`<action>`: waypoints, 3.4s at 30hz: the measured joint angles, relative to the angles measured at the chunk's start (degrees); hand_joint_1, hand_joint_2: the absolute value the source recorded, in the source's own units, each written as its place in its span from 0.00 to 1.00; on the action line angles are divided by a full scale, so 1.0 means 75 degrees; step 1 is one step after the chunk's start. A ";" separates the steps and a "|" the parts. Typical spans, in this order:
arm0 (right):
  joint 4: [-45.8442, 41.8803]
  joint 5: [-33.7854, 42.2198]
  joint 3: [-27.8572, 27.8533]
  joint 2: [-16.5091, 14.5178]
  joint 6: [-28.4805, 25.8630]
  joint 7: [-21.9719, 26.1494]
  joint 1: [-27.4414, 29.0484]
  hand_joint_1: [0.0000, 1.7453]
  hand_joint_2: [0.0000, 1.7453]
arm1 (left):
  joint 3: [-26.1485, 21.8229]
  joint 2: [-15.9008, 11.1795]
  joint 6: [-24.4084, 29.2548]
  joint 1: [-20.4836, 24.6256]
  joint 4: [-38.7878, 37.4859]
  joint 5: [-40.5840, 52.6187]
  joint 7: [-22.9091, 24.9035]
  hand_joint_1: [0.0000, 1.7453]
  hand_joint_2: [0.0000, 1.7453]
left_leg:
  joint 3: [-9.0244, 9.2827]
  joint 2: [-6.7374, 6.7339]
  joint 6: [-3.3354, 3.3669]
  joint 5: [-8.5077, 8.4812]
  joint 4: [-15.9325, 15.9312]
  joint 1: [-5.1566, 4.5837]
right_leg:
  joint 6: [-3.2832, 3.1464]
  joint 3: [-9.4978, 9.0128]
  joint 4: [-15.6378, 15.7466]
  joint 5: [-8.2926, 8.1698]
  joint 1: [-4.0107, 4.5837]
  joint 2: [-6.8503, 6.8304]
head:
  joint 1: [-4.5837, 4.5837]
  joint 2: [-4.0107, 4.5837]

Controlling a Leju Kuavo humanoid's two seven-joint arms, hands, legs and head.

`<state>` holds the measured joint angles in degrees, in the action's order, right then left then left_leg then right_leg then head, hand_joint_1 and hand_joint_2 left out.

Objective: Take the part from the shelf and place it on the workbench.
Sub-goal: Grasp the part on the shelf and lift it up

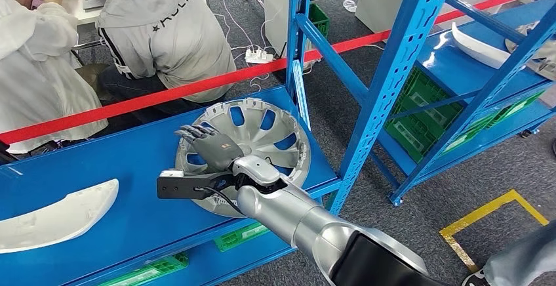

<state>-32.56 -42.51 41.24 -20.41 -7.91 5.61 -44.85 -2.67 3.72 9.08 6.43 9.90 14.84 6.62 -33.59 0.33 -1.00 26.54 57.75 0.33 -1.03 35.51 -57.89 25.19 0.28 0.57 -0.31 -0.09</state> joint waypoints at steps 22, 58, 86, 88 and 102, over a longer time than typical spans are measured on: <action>0.0605 0.1078 0.0158 0.0001 0.0675 -0.0928 0.0251 0.00 1.00 | 0.0000 0.0047 0.0151 0.0100 -0.0003 0.0012 0.0014 0.00 0.00 | 0.0003 -0.0003 -0.0006 0.0001 -0.0004 0.0010 | -0.0007 0.0006 -0.0012 0.0005 0.0003 -0.0002 | 0.0000 0.0000; 0.1190 0.2617 0.1110 0.0286 -0.0008 -0.1018 0.0427 0.29 1.00 | -0.0038 0.0052 0.0219 -0.0028 -0.0003 0.0092 0.0007 0.00 0.00 | 0.0016 -0.0004 -0.0005 0.0003 -0.0004 0.0009 | -0.0004 0.0000 -0.0014 0.0010 0.0001 0.0000 | 0.0001 0.0000; 0.1190 0.2596 0.0481 0.0327 0.0147 -0.0854 0.0516 1.00 1.00 | -0.0117 0.0052 0.0247 -0.0005 0.0006 0.0041 -0.0116 0.00 0.00 | 0.0085 -0.0006 -0.0004 0.0004 -0.0005 0.0009 | 0.0003 -0.0072 -0.0015 0.0018 0.0000 -0.0001 | 0.0000 0.0000; 0.1187 0.2566 0.0436 0.0324 0.0108 -0.0721 0.0525 1.00 1.00 | -0.0152 0.0052 0.0245 -0.0014 0.0006 0.0041 -0.0136 0.00 0.00 | 0.0083 -0.0006 -0.0004 0.0004 -0.0005 0.0009 | 0.0003 -0.0071 -0.0015 0.0017 0.0000 -0.0001 | 0.0000 0.0000; -0.0732 0.2601 -0.0355 0.0384 -0.0444 0.0365 0.0516 1.00 1.00 | -0.0241 0.0033 0.0069 -0.0057 0.0006 0.0107 -0.0297 0.00 0.00 | 0.0057 -0.0007 -0.0010 0.0005 -0.0005 0.0010 | 0.0001 -0.0038 -0.0020 0.0016 0.0003 -0.0001 | 0.0000 0.0000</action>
<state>-38.05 -23.01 38.58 -17.53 -11.24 8.35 -40.98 -4.48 3.96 9.59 6.00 9.94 15.64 4.40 -33.17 0.28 -1.07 26.58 57.71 0.40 -1.03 35.22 -58.04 25.31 0.30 0.56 -0.31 -0.09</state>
